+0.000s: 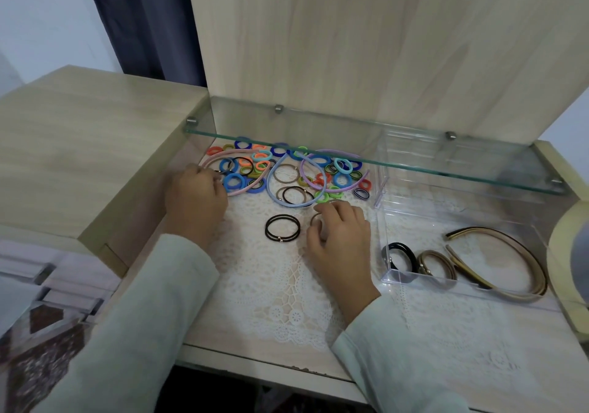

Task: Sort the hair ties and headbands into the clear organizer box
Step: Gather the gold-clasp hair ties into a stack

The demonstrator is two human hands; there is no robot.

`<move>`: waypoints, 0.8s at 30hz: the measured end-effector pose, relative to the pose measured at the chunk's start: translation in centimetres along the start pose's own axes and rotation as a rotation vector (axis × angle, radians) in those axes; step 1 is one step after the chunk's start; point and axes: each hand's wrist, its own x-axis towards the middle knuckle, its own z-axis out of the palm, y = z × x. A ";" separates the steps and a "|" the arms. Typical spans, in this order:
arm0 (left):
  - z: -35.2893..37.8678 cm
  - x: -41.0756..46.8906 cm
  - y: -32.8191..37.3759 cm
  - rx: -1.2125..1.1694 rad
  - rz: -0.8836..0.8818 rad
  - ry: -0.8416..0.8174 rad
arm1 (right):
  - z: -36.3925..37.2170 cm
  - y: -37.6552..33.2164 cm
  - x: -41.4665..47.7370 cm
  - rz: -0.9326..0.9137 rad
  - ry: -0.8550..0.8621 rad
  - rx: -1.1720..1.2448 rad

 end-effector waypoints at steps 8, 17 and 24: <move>-1.4 2.9 0.8 -0.005 -0.159 -0.329 | 0.3 0.1 0.1 0.058 0.029 -0.069; -1.4 2.4 0.8 -0.021 -0.046 -0.164 | 0.5 0.2 0.1 0.090 -0.009 -0.073; -2.5 1.0 1.2 -0.147 0.102 0.070 | 0.5 0.1 0.1 0.098 -0.010 -0.058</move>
